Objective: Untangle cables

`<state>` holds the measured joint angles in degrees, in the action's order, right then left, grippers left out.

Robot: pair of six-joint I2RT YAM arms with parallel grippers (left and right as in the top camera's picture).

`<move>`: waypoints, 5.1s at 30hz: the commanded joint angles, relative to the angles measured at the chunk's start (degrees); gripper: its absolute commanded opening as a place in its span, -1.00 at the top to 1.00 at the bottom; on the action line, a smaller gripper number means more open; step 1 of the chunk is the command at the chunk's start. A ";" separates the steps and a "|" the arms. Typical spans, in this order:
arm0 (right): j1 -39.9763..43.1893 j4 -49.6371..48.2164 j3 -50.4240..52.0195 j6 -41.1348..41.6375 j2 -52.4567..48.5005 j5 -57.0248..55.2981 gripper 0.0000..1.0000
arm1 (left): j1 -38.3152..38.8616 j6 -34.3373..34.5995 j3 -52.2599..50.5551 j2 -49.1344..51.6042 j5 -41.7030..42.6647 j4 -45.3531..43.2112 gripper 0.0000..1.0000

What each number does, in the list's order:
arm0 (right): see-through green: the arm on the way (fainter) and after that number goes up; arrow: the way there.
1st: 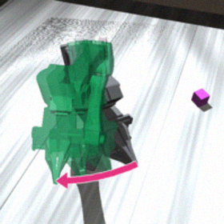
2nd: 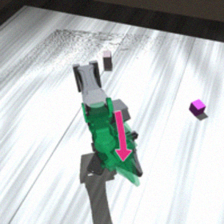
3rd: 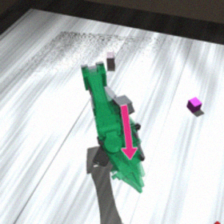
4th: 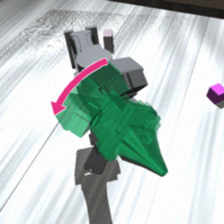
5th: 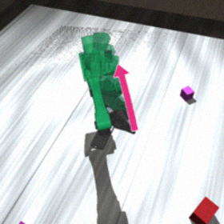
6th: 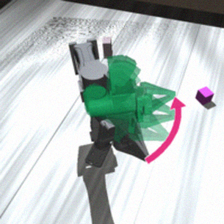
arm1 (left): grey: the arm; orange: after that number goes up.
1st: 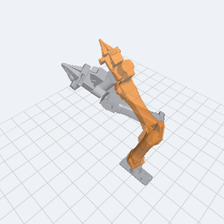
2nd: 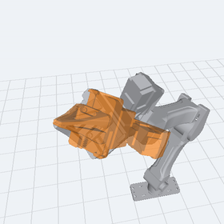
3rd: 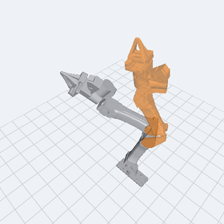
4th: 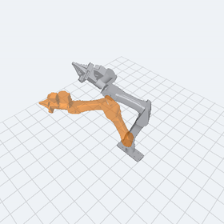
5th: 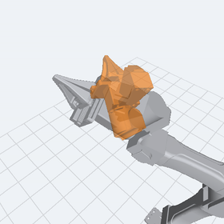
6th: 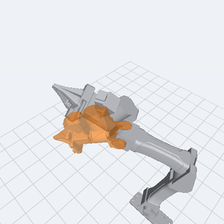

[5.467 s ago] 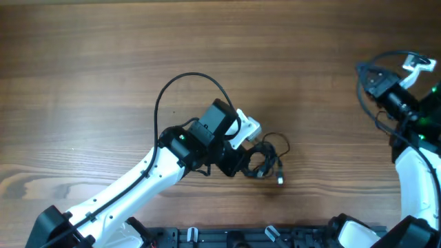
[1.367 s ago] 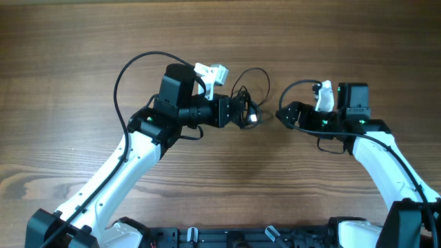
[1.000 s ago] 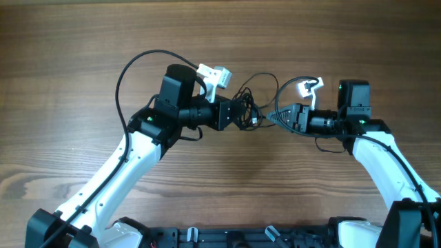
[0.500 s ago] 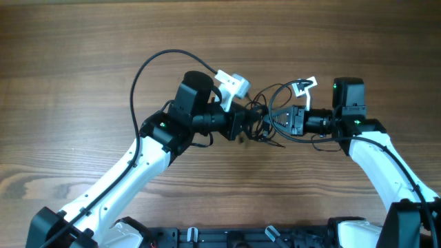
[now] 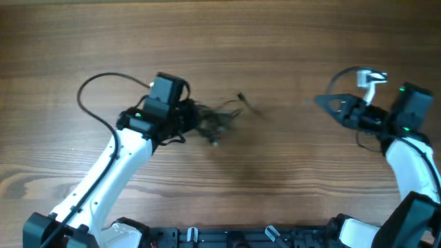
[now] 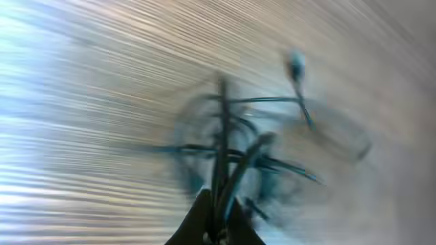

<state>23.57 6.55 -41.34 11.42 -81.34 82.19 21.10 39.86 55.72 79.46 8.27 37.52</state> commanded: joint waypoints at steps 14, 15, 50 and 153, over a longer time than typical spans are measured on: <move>-13.60 4.37 -0.37 -4.70 0.22 -13.22 -0.11 | 2.34 -38.16 -0.22 0.07 36.61 -18.51 0.92; -16.20 4.39 -0.37 -5.60 0.22 -14.40 -0.14 | 2.43 -38.16 -0.22 0.07 36.50 -18.53 0.92; -36.81 -2.99 -0.37 1.20 0.20 -29.81 -0.37 | 7.54 -23.45 -0.22 0.07 13.62 -18.75 0.92; -37.75 8.63 -0.68 -3.52 2.84 -41.86 0.92 | 9.77 -18.36 -0.26 2.29 27.26 -35.08 0.92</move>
<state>-13.91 15.62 -41.47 7.22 -77.56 41.30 30.76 18.83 55.07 81.87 34.44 2.81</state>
